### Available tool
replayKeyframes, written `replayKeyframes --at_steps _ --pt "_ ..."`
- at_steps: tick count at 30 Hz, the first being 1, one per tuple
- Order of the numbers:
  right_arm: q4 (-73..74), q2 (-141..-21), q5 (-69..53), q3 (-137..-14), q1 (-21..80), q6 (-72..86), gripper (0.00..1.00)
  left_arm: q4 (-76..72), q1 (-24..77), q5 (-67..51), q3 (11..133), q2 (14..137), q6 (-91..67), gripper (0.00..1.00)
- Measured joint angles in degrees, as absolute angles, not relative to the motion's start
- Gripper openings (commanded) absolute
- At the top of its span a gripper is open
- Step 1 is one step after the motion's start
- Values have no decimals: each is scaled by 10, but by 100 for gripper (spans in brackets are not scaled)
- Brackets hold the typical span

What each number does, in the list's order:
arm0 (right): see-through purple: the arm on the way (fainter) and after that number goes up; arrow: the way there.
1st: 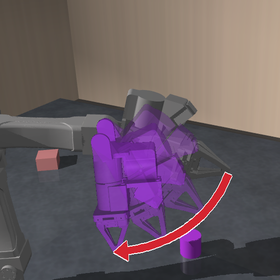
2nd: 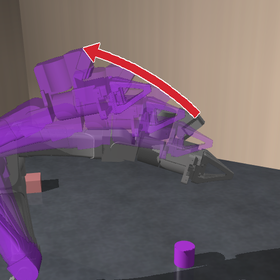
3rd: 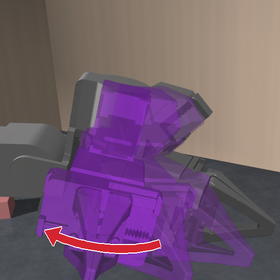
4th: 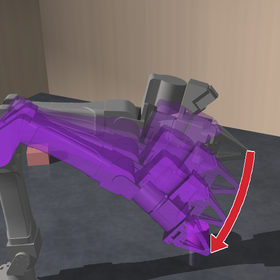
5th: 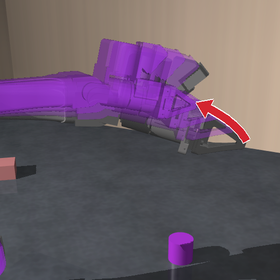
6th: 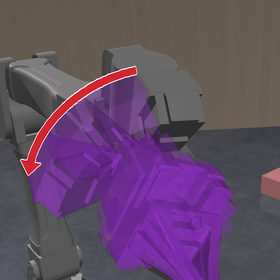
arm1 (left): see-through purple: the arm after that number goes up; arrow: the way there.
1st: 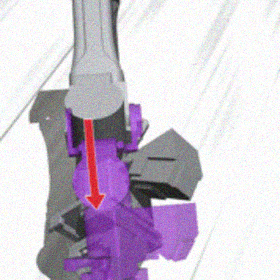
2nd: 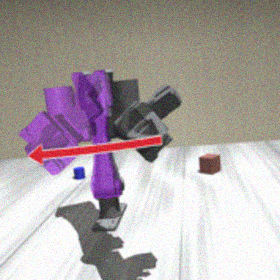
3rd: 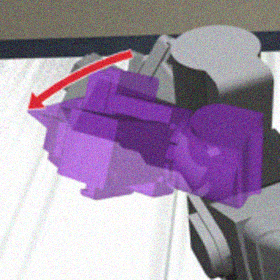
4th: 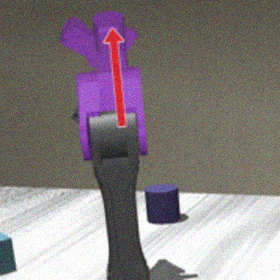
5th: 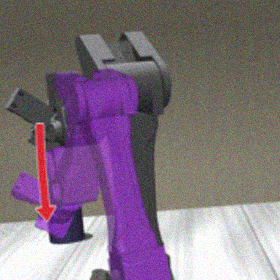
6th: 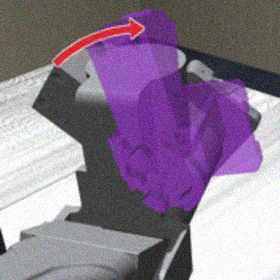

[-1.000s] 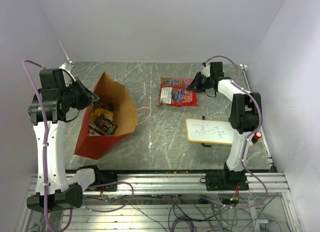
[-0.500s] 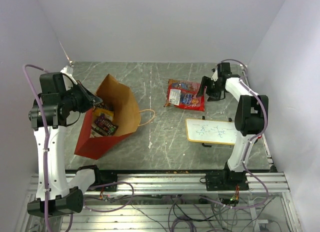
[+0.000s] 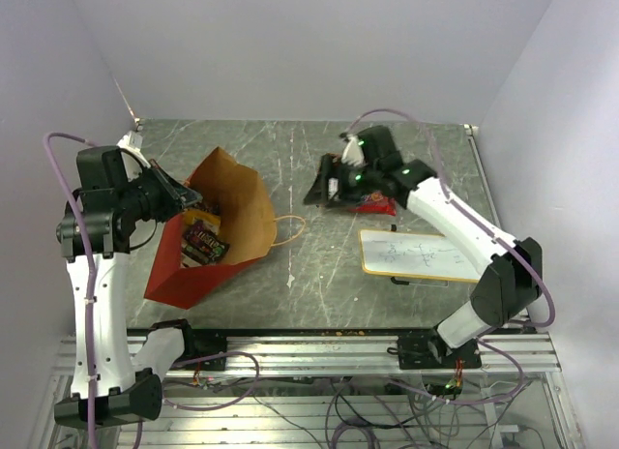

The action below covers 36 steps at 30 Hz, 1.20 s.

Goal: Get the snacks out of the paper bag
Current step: Adjust the paper bag at the center of the board.

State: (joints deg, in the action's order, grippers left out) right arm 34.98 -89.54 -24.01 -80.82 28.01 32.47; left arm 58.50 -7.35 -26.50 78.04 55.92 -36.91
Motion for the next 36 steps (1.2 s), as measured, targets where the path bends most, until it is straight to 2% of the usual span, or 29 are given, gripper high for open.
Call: replayKeyframes --at_steps 4,8,10,12,15,21,22,24,26,36 --pt "299 -892 -287 -778 380 416 79 583 -74 -265 776 549 -369 7" --pt "305 -904 -285 -784 427 458 76 575 -74 -265 755 535 -371 7" --pt "313 -919 -275 -803 439 463 65 567 -74 -265 740 526 -373 7" --pt "314 -928 -266 -807 445 466 49 567 -74 -265 733 521 -373 7" --pt "321 -937 -254 -808 448 465 37 566 -74 -263 729 518 -368 7" --pt "349 -969 -232 -832 448 427 33 563 -74 -247 741 535 -351 7" --pt "348 -970 -232 -832 448 421 31 562 -74 -243 748 542 -348 7" --pt "350 -975 -234 -838 448 398 13 557 -74 -229 771 561 -340 7" --pt "359 -985 -234 -859 448 374 2 555 -74 -218 795 578 -333 7" --pt "323 -1032 -275 -935 447 344 0 530 -74 -167 946 692 -260 7"
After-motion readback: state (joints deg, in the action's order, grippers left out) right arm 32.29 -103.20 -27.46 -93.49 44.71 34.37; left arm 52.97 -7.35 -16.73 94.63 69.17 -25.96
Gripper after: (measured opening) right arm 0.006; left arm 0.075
